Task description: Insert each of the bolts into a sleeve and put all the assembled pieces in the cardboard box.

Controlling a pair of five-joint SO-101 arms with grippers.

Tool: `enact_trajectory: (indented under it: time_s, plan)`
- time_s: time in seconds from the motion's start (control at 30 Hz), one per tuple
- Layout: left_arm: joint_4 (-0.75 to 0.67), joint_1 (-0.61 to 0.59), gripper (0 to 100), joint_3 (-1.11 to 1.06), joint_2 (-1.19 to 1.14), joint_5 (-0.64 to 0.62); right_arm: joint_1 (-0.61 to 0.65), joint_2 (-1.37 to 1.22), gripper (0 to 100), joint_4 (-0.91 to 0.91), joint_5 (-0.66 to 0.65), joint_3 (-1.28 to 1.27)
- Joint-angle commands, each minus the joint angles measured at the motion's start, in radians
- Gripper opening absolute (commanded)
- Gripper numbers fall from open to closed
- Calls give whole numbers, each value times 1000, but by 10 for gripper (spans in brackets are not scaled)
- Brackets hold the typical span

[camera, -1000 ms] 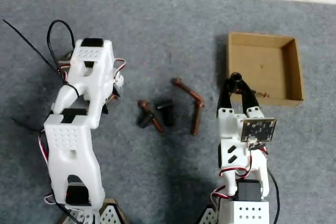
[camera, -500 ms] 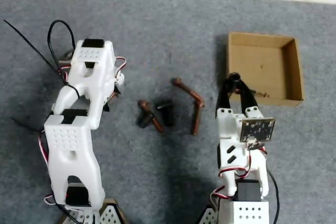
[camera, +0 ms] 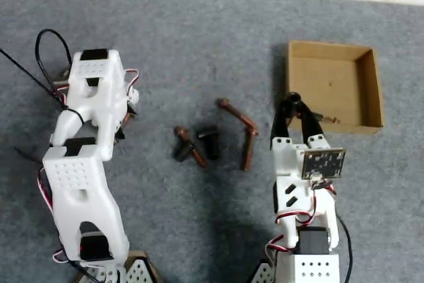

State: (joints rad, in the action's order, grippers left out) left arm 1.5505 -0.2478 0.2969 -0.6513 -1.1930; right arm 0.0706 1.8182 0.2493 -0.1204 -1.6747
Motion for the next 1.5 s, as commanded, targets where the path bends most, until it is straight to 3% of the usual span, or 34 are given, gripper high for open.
enact_trajectory:
  time_s: [0.0, 0.13, 0.33, 0.53, 0.67, 0.8, 0.9, 1.13, 1.33, 1.47]
  plan:
    - [83, -28, 252, 2, -5, -12, 7, 19, 6, 2, -6, -120]
    - [120, -8, 252, -35, -5, -11, 7, 19, 6, 2, -6, -120]
    - [23, -7, 252, -33, 7, -11, 7, 19, 6, 2, -6, -120]
    - [29, -2, 253, 82, 25, 14, 7, 19, 6, 2, -6, -120]
    - [127, 27, 255, 160, 24, 252, 7, 19, 6, 2, -6, -120]
    - [210, 107, 252, 186, 24, 647, 7, 19, 6, 2, -6, -120]
    - [210, 124, 252, 174, 24, 856, 7, 19, 6, 2, -8, -120]
    - [210, 104, 252, 171, 16, 1033, 7, 19, 6, 2, -8, -120]
    - [210, 61, 252, 205, 25, 1384, 7, 19, 6, 2, -8, -120]
    - [209, 18, 252, 269, 19, 1399, 7, 19, 6, 2, -8, -120]
